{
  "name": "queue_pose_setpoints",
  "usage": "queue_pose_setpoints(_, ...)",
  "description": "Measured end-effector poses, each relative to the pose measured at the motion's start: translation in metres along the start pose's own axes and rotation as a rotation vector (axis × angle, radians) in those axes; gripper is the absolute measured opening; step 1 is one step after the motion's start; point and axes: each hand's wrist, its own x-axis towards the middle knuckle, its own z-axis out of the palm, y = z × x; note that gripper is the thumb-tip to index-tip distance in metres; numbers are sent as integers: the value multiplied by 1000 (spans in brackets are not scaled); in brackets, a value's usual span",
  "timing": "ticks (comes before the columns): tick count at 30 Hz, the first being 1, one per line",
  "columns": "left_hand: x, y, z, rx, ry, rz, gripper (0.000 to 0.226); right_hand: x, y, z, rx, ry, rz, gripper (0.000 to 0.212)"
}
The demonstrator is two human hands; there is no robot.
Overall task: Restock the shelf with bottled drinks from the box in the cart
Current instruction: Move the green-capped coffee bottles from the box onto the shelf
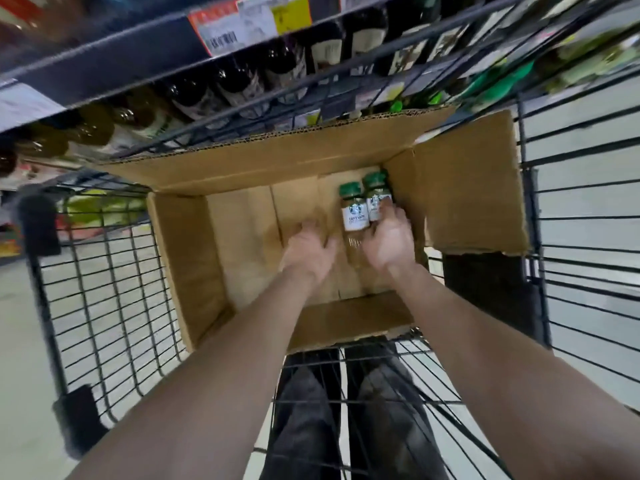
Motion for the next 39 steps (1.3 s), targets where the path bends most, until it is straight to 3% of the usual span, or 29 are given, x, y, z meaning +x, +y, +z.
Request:
queue_pose_setpoints(5,32,-2,24,-155,20,-93,68,10,2,4,100,87,-104,57)
queue_pose_setpoints(11,51,-14,30,-345,91,-223,55,25,-9,22,84,-114,-103,36)
queue_pose_setpoints(18,56,-35,28,-354,124,-141,61,34,-19,32,182,-130,-31,53)
queue_pose_setpoints(24,47,-44,9,-308,94,-137,60,24,-25,17,214,-156,24,53)
queue_pose_setpoints(28,20,-56,-14,-372,97,-31,71,-6,-28,-1,249,-129,19,60)
queue_pose_setpoints(32,-19,-61,-45,-459,131,77,52,-49,-44,-20,346,-61,4,62)
queue_pose_setpoints(39,-117,-54,-107,-528,210,225,44,-148,-108,-64,435,79,-107,60)
